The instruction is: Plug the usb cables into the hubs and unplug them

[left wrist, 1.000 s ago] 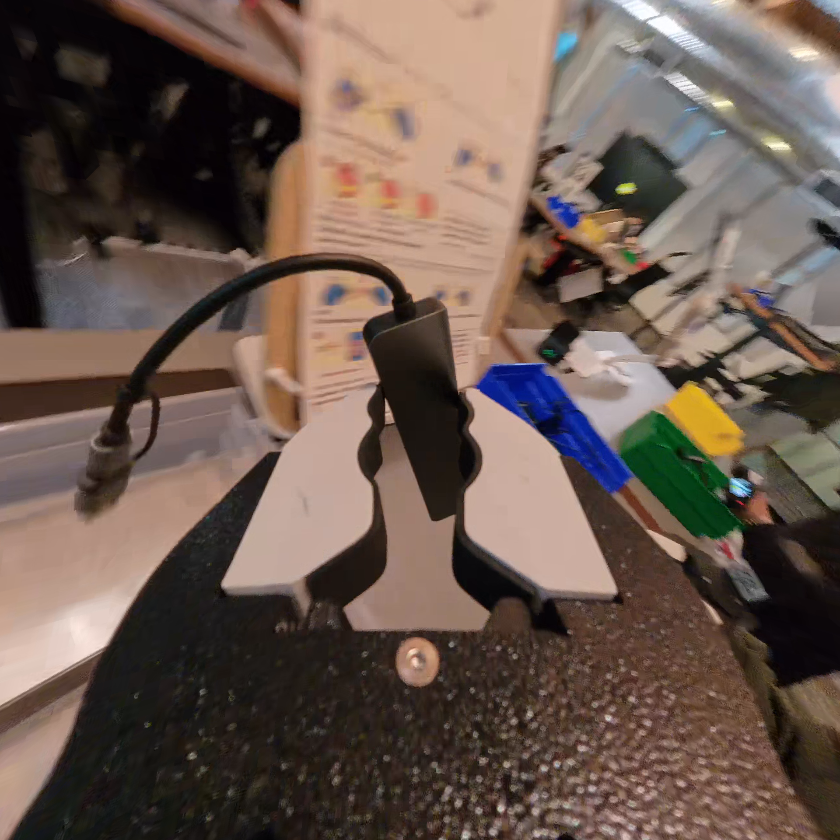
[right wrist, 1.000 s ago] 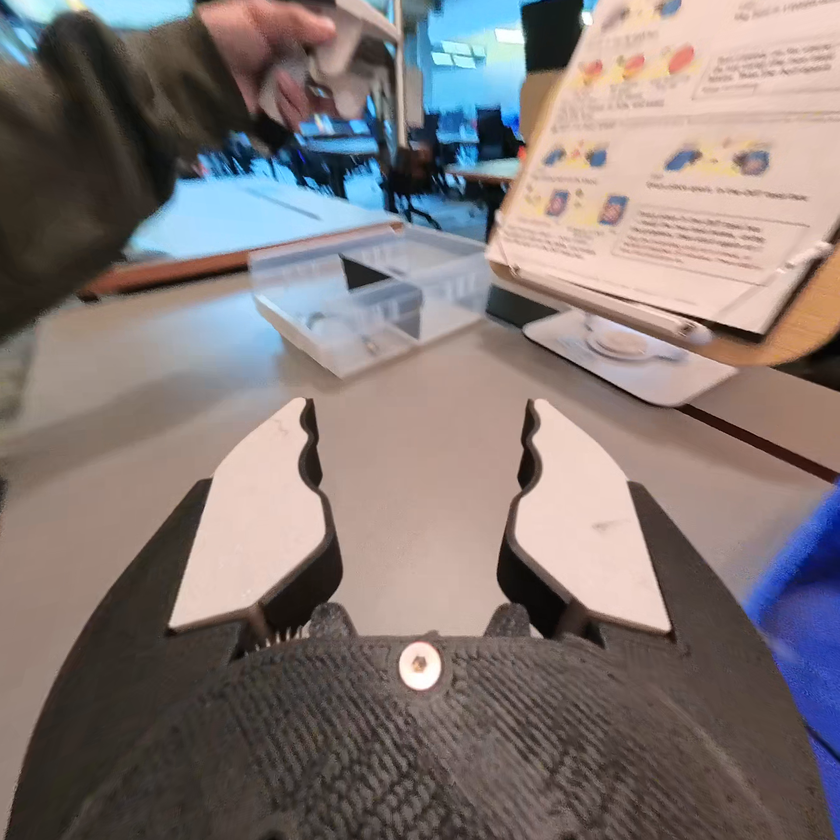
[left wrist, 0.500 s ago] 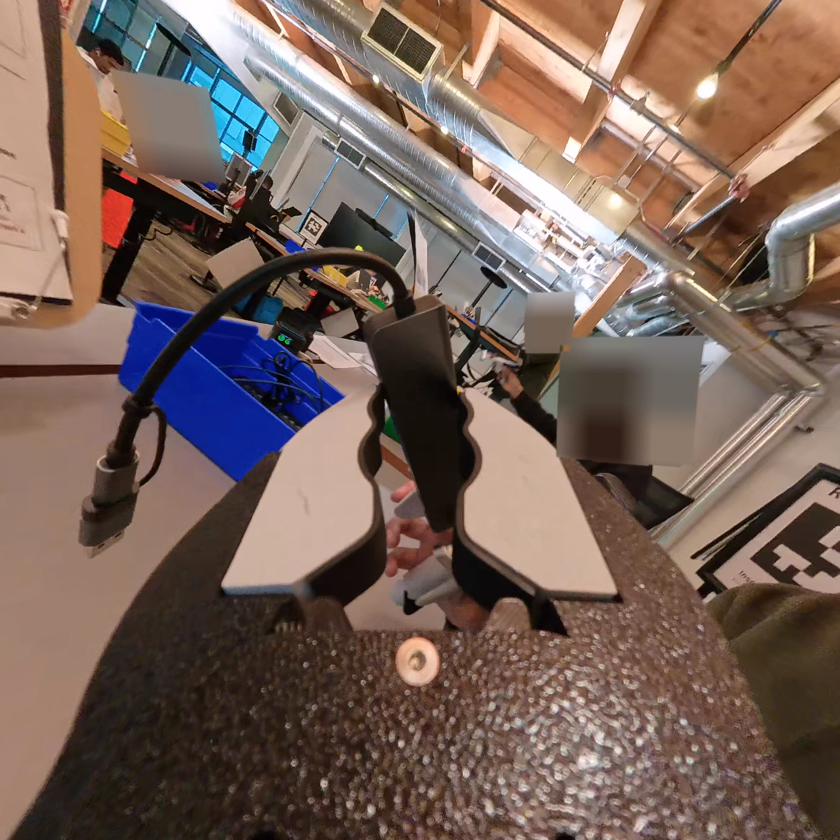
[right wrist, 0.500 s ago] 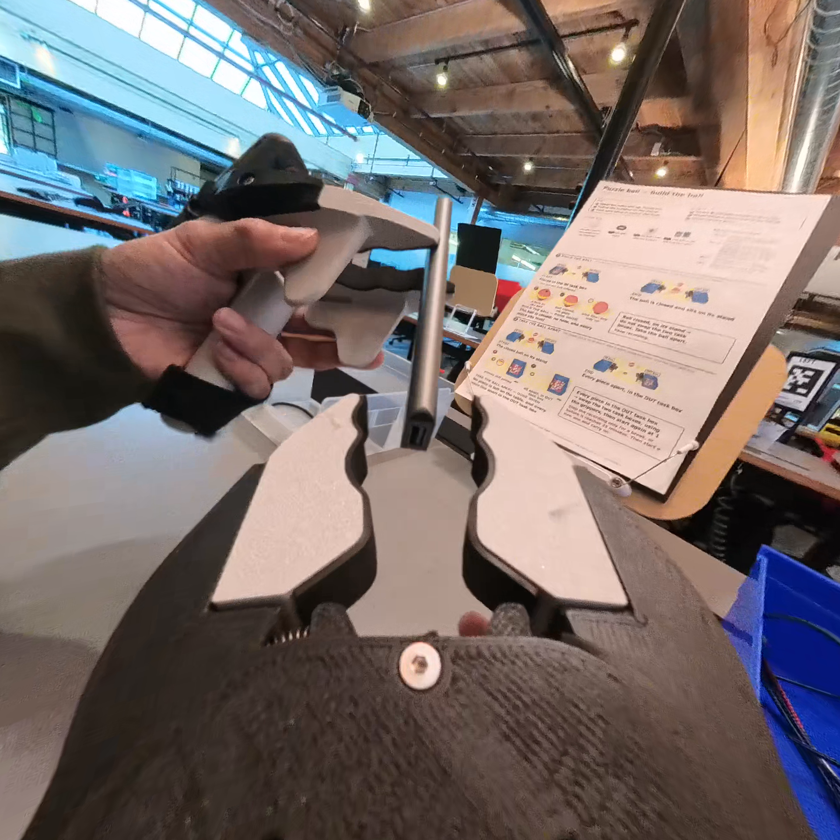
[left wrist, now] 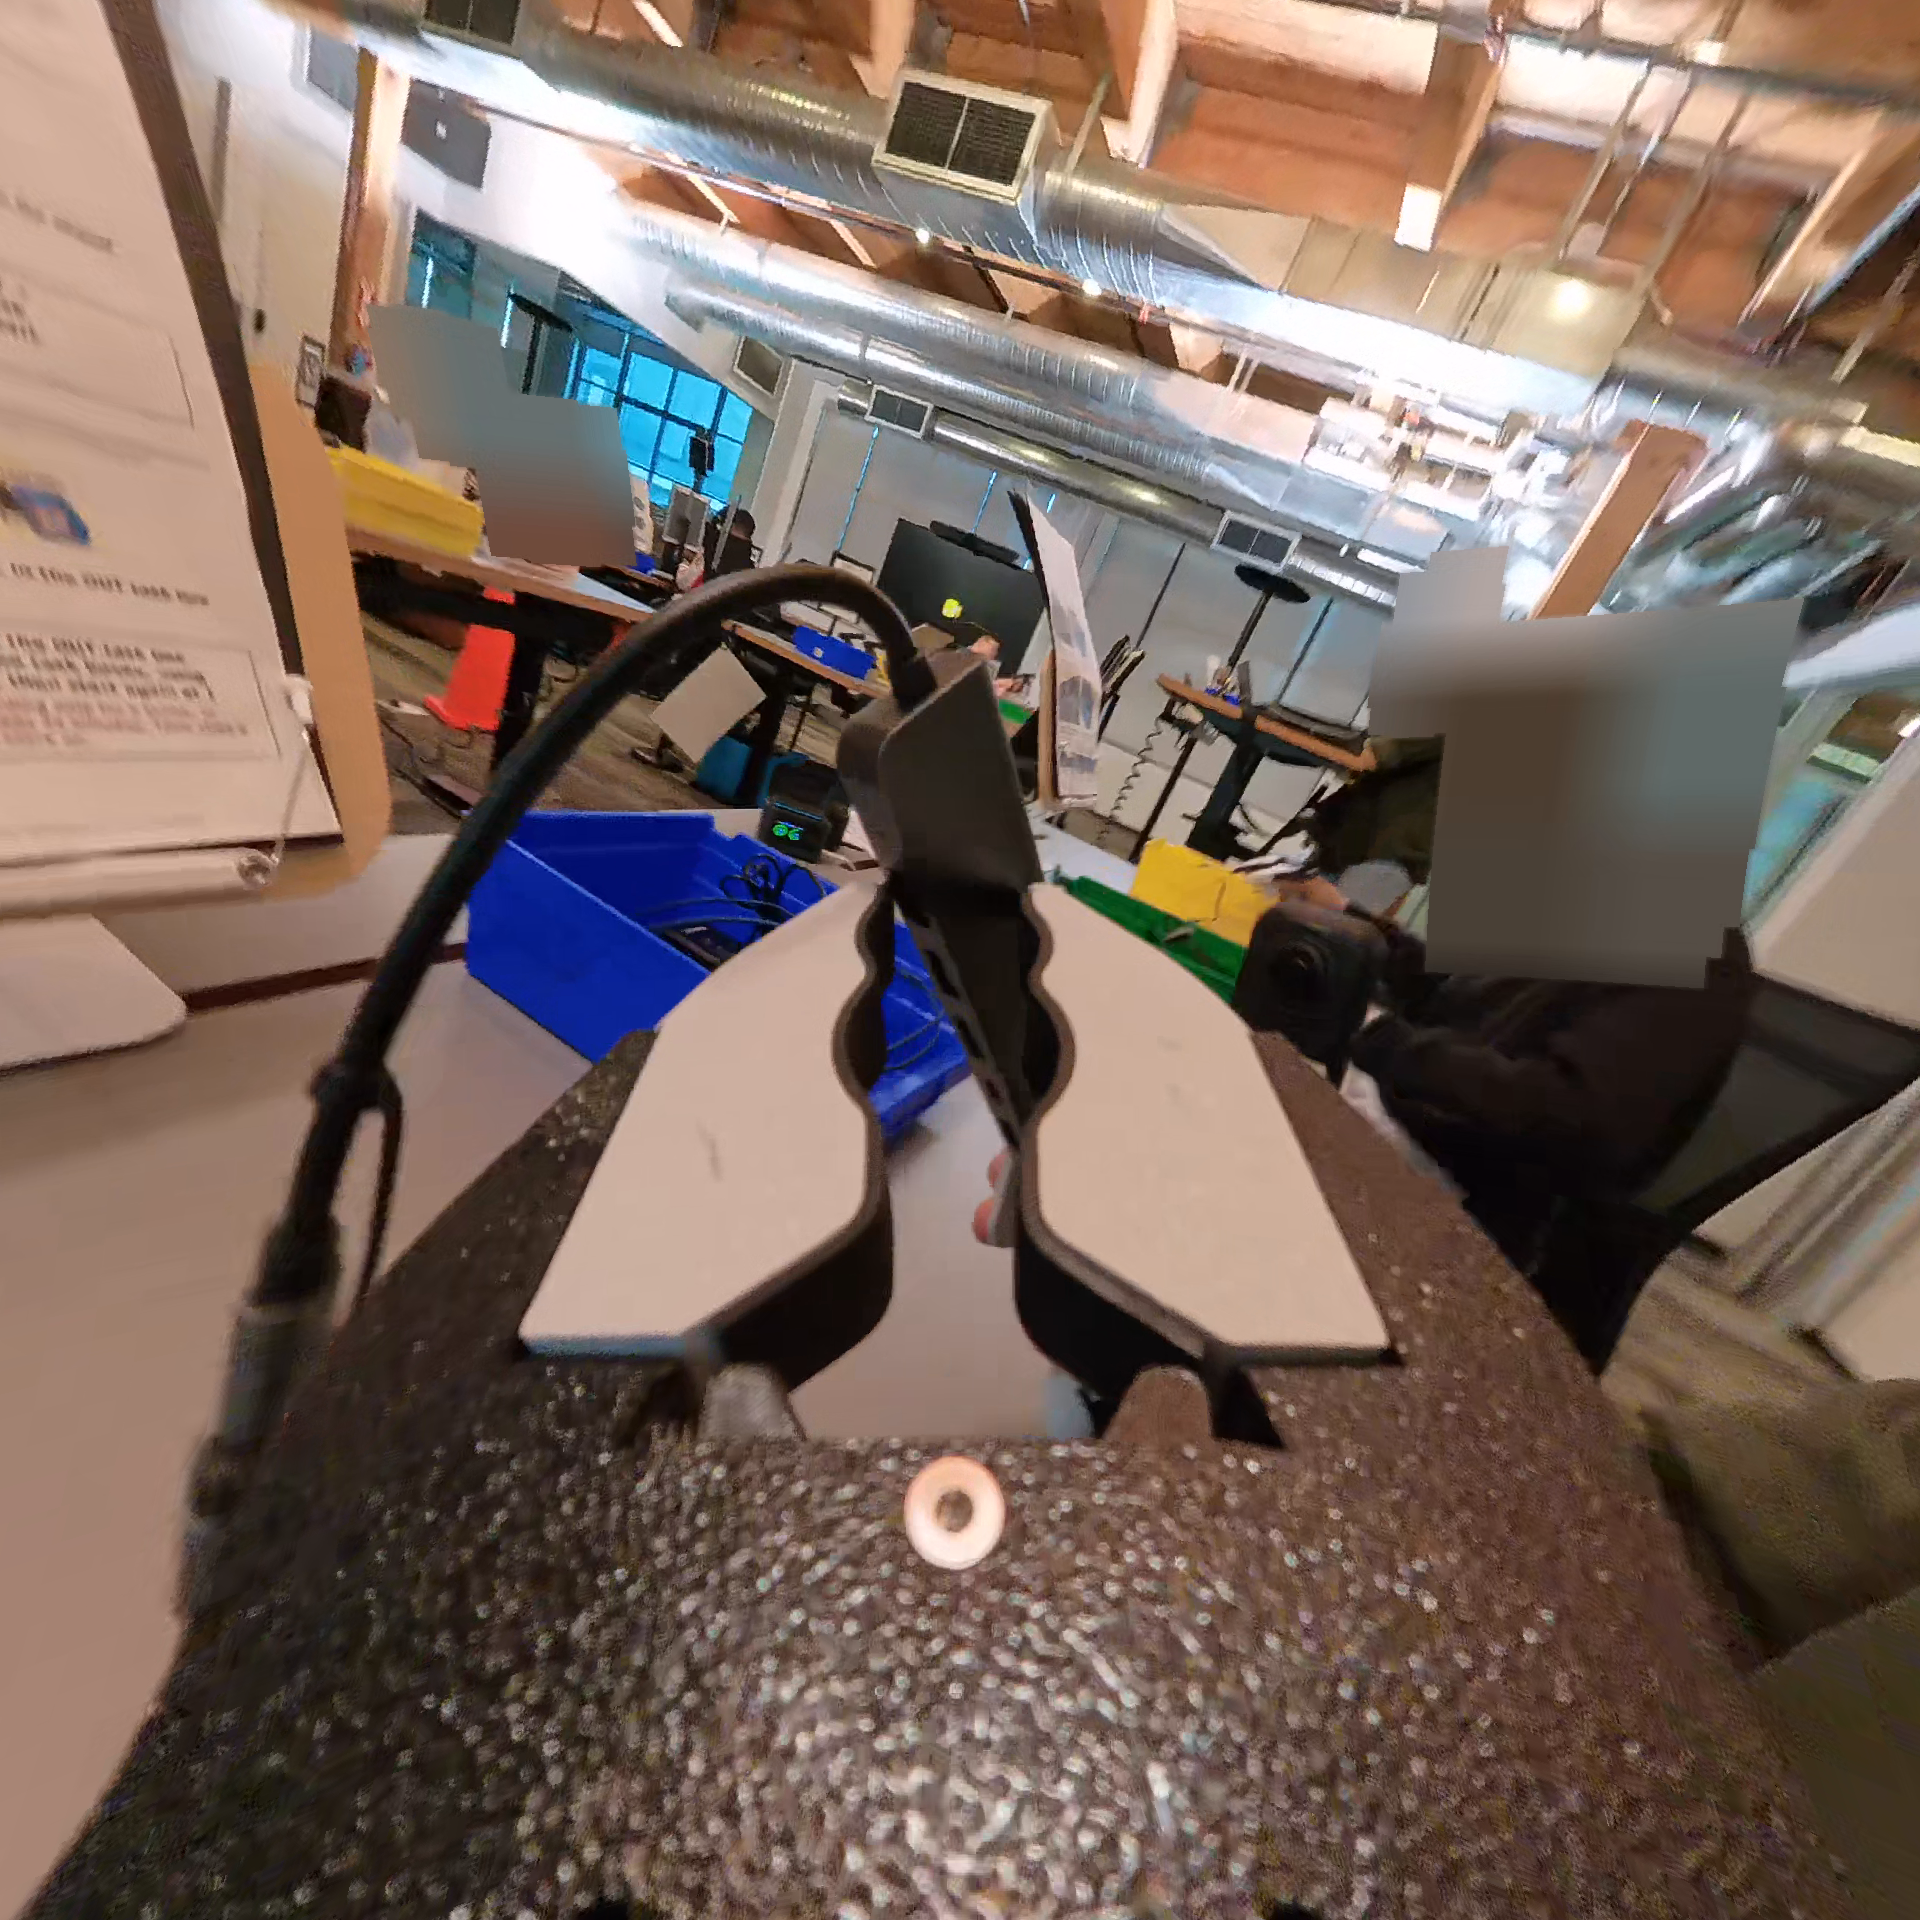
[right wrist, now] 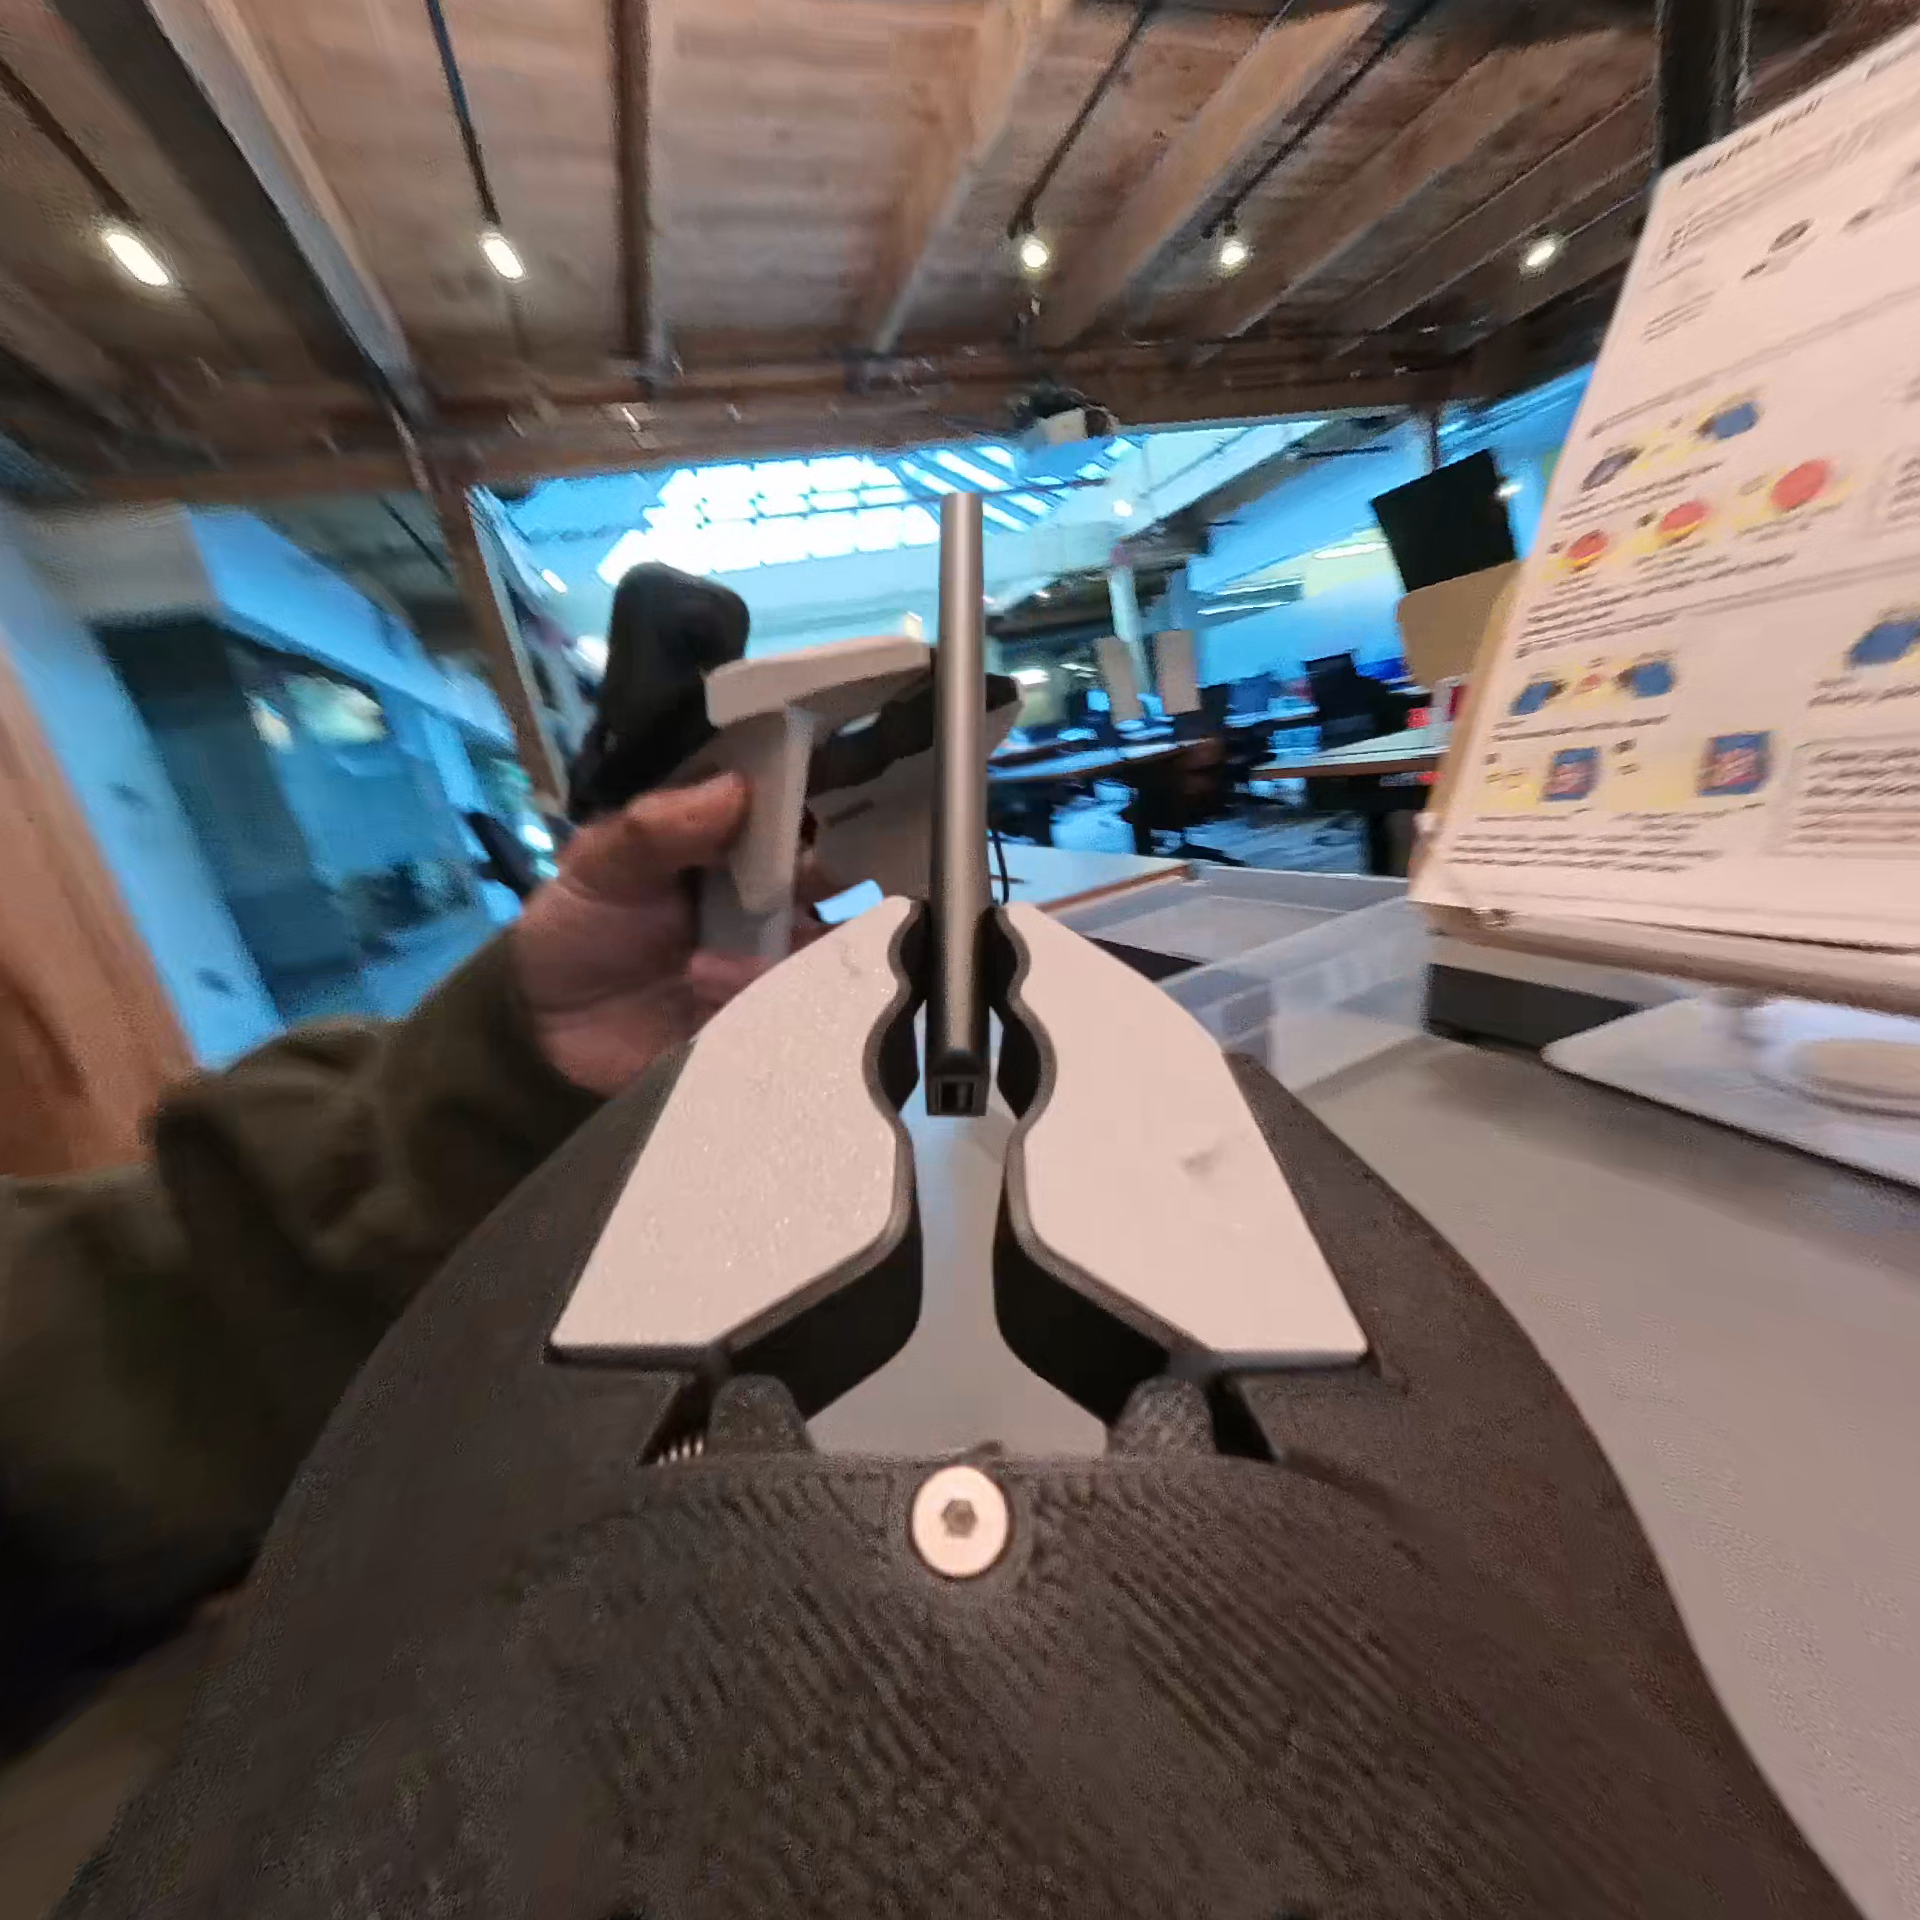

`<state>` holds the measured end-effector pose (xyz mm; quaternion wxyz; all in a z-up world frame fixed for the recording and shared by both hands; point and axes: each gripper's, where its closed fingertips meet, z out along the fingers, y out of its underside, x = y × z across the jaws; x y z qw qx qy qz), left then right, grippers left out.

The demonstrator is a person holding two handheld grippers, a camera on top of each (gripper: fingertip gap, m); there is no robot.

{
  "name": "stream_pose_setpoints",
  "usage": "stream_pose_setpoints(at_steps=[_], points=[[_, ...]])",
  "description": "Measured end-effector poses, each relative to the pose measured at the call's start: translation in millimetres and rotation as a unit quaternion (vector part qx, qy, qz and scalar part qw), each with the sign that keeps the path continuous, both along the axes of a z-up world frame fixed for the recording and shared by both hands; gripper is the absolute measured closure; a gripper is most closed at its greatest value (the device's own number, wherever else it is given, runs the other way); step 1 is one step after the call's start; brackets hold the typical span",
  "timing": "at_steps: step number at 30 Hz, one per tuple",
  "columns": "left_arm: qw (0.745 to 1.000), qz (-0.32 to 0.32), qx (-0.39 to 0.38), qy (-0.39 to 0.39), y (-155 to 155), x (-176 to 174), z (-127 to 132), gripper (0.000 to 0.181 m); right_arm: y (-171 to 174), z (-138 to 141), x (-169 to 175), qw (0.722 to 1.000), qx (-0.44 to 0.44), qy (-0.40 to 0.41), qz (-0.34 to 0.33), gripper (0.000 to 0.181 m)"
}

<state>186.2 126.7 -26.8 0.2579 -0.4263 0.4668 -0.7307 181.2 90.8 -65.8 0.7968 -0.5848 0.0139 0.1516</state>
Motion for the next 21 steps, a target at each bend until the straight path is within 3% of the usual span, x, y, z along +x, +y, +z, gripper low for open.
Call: stream_pose_setpoints(at_steps=[2,4,7,9,12,13,15,17,19,21], points=[[0.999,0.003,0.053,-0.011,-4,-2,1,0.161,-5,6,0,0.996,0.018,0.066,0.058,0.172],[0.992,0.001,0.125,-0.011,-10,-9,-1,0.148,-8,7,7,0.986,0.008,0.134,0.103,0.171],[0.958,0.013,0.287,0.000,-20,-26,-9,0.145,-14,0,20,0.971,-0.016,0.187,0.151,0.171],[0.889,0.048,0.455,-0.023,-15,-34,-11,0.136,-15,-10,24,0.968,-0.053,0.185,0.160,0.171],[0.718,0.103,0.688,-0.010,16,-28,-14,0.115,-11,-27,23,0.968,-0.114,0.160,0.155,0.171],[0.669,0.109,0.735,-0.007,25,-23,-14,0.111,-9,-31,20,0.968,-0.129,0.153,0.154,0.171],[0.595,0.074,0.800,-0.014,29,-17,-24,0.117,-7,-34,13,0.965,-0.138,0.147,0.168,0.172],[0.535,0.041,0.844,-0.005,36,-11,-41,0.118,-6,-37,4,0.961,-0.148,0.139,0.188,0.172],[0.492,0.032,0.870,0.007,43,-6,-52,0.119,-4,-39,-1,0.959,-0.154,0.137,0.196,0.171],[0.471,0.005,0.882,0.021,46,-7,-63,0.143,-3,-41,-1,0.958,-0.158,0.139,0.193,0.171]])
